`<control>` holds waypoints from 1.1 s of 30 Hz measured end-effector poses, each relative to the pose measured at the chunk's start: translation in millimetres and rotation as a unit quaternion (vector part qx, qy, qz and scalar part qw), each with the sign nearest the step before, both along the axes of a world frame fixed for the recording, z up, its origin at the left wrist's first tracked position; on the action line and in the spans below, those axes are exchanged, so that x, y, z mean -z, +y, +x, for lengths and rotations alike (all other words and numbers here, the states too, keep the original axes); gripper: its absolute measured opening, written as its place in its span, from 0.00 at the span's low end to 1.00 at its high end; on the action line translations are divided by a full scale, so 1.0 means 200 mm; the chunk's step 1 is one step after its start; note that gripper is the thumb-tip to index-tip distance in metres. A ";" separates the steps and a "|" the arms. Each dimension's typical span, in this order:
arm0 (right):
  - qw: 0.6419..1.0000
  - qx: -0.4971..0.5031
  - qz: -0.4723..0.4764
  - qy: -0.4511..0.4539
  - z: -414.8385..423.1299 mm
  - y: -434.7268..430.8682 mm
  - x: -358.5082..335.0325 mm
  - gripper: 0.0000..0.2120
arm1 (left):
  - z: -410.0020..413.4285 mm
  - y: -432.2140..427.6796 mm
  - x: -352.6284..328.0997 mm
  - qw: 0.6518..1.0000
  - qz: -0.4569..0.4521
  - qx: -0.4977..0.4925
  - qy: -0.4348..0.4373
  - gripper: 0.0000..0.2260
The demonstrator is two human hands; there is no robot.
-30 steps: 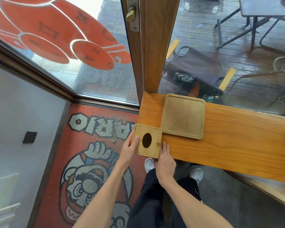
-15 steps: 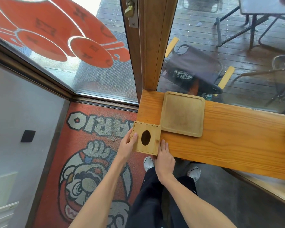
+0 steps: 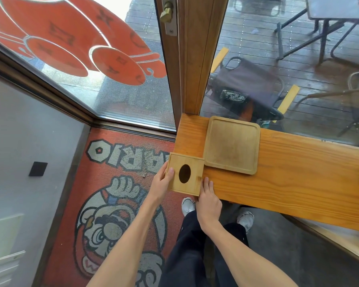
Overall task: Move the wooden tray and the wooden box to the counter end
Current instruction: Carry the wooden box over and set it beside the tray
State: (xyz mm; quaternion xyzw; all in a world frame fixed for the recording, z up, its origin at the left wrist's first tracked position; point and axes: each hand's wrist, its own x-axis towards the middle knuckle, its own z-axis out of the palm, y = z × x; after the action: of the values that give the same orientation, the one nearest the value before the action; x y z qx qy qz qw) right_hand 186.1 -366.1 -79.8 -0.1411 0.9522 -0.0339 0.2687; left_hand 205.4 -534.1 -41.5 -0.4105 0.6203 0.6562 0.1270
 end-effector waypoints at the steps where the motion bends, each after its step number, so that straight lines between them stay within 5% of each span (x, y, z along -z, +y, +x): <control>1: 1.000 0.001 0.001 -0.005 0.00 0.00 0.00 0.38 | 0.00 0.00 -0.01 1.000 0.000 0.000 0.001 0.27; 8: 1.000 0.008 -0.019 -0.014 0.00 0.01 -0.01 0.37 | -0.01 0.01 -0.02 0.997 0.055 -0.045 -0.005 0.23; 12: 0.981 0.054 -0.148 -0.116 -0.03 0.09 -0.06 0.35 | 0.01 -0.03 0.00 0.988 0.119 -0.098 -0.007 0.28; 13: 0.952 0.135 -0.209 -0.179 -0.06 0.11 -0.10 0.35 | 0.02 -0.04 0.01 0.988 0.122 -0.096 -0.015 0.29; 16: 0.785 0.369 -0.372 -0.330 -0.15 0.12 -0.23 0.35 | 0.00 -0.06 -0.01 0.990 0.116 -0.068 -0.031 0.33; 18: 0.748 0.404 -0.384 -0.361 -0.21 0.09 -0.28 0.34 | -0.03 -0.06 -0.04 0.993 0.111 -0.038 -0.028 0.34; 22: 0.770 0.361 -0.358 -0.385 -0.28 0.01 -0.33 0.37 | -0.02 -0.10 0.05 0.994 0.112 -0.012 -0.016 0.43; 25: 0.773 0.328 -0.381 -0.386 -0.29 -0.02 -0.32 0.28 | -0.01 -0.11 0.08 0.994 0.104 -0.012 -0.021 0.46; 33: 0.792 0.331 -0.356 -0.370 -0.29 -0.03 -0.31 0.25 | -0.04 -0.07 0.00 0.995 0.100 -0.018 -0.018 0.26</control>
State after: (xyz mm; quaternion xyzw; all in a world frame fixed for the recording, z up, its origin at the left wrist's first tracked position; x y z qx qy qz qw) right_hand 129.0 -371.7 -17.3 0.1208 0.6894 -0.5067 0.5034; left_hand 197.8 -547.7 -41.7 -0.4186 0.5416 0.7098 0.1662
